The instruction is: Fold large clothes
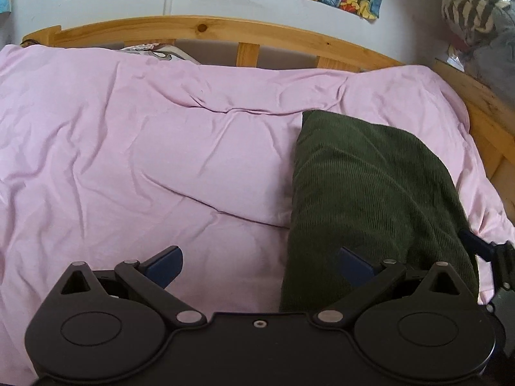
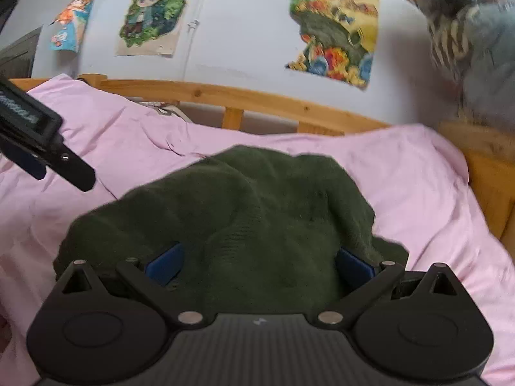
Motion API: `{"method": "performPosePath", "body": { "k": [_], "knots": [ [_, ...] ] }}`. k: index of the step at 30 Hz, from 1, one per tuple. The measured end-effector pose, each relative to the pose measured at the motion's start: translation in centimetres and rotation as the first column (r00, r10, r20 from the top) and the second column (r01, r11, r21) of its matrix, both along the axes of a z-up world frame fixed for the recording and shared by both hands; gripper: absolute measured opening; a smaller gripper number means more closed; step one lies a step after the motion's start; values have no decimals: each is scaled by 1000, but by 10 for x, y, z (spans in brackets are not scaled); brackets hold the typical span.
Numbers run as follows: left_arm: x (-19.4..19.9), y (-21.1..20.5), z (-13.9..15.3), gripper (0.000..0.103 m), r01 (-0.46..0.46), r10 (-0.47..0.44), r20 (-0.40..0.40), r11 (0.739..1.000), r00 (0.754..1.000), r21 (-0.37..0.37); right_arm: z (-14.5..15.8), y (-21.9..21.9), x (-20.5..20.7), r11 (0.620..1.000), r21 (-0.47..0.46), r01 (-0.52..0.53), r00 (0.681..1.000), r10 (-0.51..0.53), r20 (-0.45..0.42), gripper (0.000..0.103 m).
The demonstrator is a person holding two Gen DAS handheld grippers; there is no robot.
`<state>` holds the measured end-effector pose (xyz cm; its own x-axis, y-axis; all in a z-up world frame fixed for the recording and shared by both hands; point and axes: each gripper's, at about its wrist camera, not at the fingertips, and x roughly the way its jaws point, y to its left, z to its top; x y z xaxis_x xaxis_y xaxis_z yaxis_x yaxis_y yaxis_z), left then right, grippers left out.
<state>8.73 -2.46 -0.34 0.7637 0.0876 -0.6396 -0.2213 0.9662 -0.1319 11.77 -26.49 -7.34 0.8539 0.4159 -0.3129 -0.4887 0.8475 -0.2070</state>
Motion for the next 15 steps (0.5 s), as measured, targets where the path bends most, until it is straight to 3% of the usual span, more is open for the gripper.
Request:
{"method": "performPosePath", "body": {
  "k": [5,10,15],
  "knots": [
    [1,-2,-2,102,9,-9,-17,1000,1000,-1,-3,1,-1,1000,-8,15,1000,-15,4,102],
    [-3,-2,-1,102,25,-25,3,1000,1000,-6,20,-9,6,999,41,10,996,-7,-83,103],
    [-9,6,0,102,39,-33,66,995,997,-91,43,-35,8,984,154,93,995,-89,-33,103]
  ]
}}
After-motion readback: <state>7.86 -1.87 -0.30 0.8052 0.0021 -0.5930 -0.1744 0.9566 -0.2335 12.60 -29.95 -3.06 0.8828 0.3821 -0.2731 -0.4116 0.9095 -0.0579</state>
